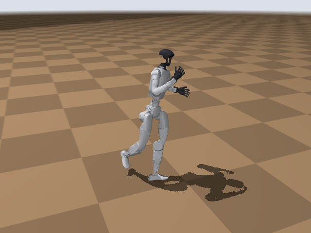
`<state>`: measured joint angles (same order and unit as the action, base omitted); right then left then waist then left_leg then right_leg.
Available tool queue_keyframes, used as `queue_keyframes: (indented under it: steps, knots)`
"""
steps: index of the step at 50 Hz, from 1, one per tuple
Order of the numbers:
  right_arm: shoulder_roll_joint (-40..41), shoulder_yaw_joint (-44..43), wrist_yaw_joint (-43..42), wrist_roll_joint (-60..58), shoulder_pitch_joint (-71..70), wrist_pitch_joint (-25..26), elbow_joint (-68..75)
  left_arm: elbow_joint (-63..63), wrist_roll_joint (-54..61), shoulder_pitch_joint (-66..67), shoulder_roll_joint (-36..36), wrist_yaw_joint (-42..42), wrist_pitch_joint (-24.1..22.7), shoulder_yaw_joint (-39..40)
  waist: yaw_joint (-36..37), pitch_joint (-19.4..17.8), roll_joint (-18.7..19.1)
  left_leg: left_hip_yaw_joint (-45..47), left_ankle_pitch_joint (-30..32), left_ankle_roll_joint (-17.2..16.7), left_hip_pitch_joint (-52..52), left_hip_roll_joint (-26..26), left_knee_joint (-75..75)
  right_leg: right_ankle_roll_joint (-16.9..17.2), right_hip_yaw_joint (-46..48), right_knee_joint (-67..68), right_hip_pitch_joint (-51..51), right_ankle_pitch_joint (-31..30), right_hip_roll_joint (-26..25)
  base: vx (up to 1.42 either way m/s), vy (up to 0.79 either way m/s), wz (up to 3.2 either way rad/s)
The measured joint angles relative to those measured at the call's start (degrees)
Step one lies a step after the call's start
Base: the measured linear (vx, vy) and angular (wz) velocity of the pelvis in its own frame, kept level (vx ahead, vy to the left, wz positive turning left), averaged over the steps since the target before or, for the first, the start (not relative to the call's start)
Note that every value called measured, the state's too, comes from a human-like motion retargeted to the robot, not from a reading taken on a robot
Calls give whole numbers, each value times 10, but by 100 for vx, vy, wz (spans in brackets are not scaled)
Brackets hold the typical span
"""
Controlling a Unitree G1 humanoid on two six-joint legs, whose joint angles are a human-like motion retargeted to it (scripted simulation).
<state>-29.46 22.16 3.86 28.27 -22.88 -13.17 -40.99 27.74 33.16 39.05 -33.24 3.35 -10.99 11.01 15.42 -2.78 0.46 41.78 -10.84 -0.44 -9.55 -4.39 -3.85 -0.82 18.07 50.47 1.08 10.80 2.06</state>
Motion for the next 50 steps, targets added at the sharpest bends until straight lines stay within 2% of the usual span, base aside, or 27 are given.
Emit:
queue_keyframes:
  steps: [2,4,5,7,9,11,12,13,15,16,18,20,23,24,25,27,30,32,35,37,40,42,44,45,47,48,50]
  knots:
    - [-2,-8,3,-6,35,7,21,-8,-5,-65,27,16,6,-35,-30,-19,14,-49,-133,58,-18,-2,-89,-25,28,184,-48,69,63,57,0,235]
    - [12,-7,-35,-45,69,0,83,-57,-11,-178,61,61,-2,-107,-62,-51,8,-124,-245,111,-50,16,-196,-10,-7,330,-108,120,102,47,-9,286]
    - [22,-4,-71,-80,92,-8,125,-91,-16,-242,79,94,-11,-148,-80,-70,5,-154,-289,127,-73,18,-273,3,-32,387,-134,138,110,39,-13,324]
    - [46,-6,-173,-136,117,-32,236,-165,-45,-427,104,166,-44,-226,-96,-111,-2,-222,-321,133,-91,54,-331,31,-76,438,-188,169,127,32,-9,333]
    - [42,-34,-208,-161,172,-50,269,-157,-103,-562,127,198,-61,-234,-115,-129,9,-279,-326,114,-84,80,-348,41,-102,434,-220,177,150,38,0,328]
    - [-6,-74,-187,-169,233,-69,234,-104,-163,-662,148,202,-75,-194,-143,-122,31,-339,-301,89,-54,102,-305,37,-116,375,-243,174,163,44,8,290]
    - [-39,-92,-166,-164,264,-72,207,-71,-161,-700,158,198,-85,-172,-160,-114,45,-371,-277,75,-33,106,-270,31,-118,326,-250,169,161,47,11,266]
    - [-74,-109,-141,-148,295,-67,179,-33,-101,-730,175,186,-99,-156,-180,-104,63,-404,-244,57,-9,105,-226,25,-116,261,-249,163,150,49,10,270]
    - [-137,-142,-106,-110,363,-67,137,-3,-175,-775,143,280,-104,-129,-223,-80,100,-472,-163,23,35,92,-142,25,-102,97,-229,134,114,53,8,291]
    - [-160,-154,-88,-90,394,-64,126,12,-161,-783,131,269,-111,-132,-249,-67,113,-506,-121,-9,45,85,-122,32,-92,-4,-206,109,94,56,3,330]
    - [-194,-188,-57,-60,458,-52,112,26,-136,-796,108,265,-120,-143,-294,-40,122,-562,-47,-55,64,88,-86,56,-80,-205,-158,62,71,56,-3,367]
    - [-202,-222,-24,-35,515,-35,112,39,-68,-803,100,193,-139,-173,-329,-19,103,-582,-10,-77,83,105,-61,96,-87,-365,-122,36,71,54,-12,374]
    - [-160,-264,1,-27,581,-5,134,43,33,-785,126,104,-141,-217,-335,-12,49,-523,-43,-71,78,125,-149,122,-153,-457,-99,43,82,47,-18,325]
    - [-143,-267,-4,-39,584,2,148,40,22,-776,136,91,-127,-230,-330,-16,27,-495,-65,-31,55,139,-227,129,-173,-462,-97,43,95,37,-22,287]
    - [-127,-266,-12,-59,582,8,165,34,-17,-768,143,88,-106,-242,-325,-21,3,-468,-88,25,25,157,-317,139,-190,-462,-96,41,113,33,-21,273]
    - [-135,-267,-41,-68,559,7,196,42,5,-726,150,73,-78,-247,-315,-55,1,-413,-144,14,-76,129,-595,100,-176,-414,-85,81,113,29,-19,245]
    - [-142,-195,-71,-79,448,11,280,-5,-42,-626,156,86,-58,-272,-275,-115,3,-396,-231,66,-195,117,-904,70,-124,-245,-111,201,118,21,-19,167]
    - [-148,-125,-83,-87,317,8,313,-64,-44,-511,135,98,-53,-265,-243,-138,-2,-366,-264,73,-271,108,-1034,56,-110,-148,-140,260,128,28,-15,86]
    - [-119,-75,-94,-95,140,2,249,-60,18,-301,52,51,-52,-206,-172,-123,-35,-300,-283,72,-354,75,-1114,58,-101,-120,-140,271,147,50,-6,43]
    - [-83,-83,-108,-93,65,1,173,-9,76,-175,-29,31,-50,-150,-98,-96,-59,-271,-274,73,-385,51,-1086,57,-93,-182,-104,218,150,70,9,22]
    - [-64,-90,-131,-94,10,-4,77,33,130,-30,-111,-3,-33,-60,16,-48,-85,-232,-258,92,-388,8,-965,44,-94,-289,-46,60,153,81,26,30]
    - [-66,-86,-134,-84,-7,-10,42,42,149,37,-127,-46,-15,3,53,-15,-108,-204,-245,115,-370,-7,-838,57,-103,-347,-22,-61,159,87,37,88]
    - [-73,-77,-140,-69,-14,-12,10,57,170,85,-126,-55,-3,59,74,-10,-111,-192,-236,108,-312,-13,-692,74,-133,-382,26,-127,147,95,40,120]
    - [-72,-68,-142,-68,-17,-15,-3,64,178,98,-120,-57,0,73,73,-10,-111,-193,-228,105,-283,-6,-607,81,-148,-388,48,-141,138,90,40,194]
    - [-53,-42,-148,-82,-8,-26,-19,79,168,85,-104,-44,-9,51,44,-17,-104,-205,-181,89,-201,23,-394,87,-183,-330,70,-120,106,91,37,227]
    - [-45,-33,-149,-73,9,-30,-30,90,157,73,-101,-25,-16,33,36,-32,-80,-207,-163,65,-142,16,-304,86,-202,-272,88,-97,72,93,33,214]
    - [-16,-18,-130,-48,40,-23,-33,101,131,12,-100,-13,-13,-25,17,-61,-50,-207,-132,23,-41,18,-132,87,-193,-73,59,-36,31,87,27,208]
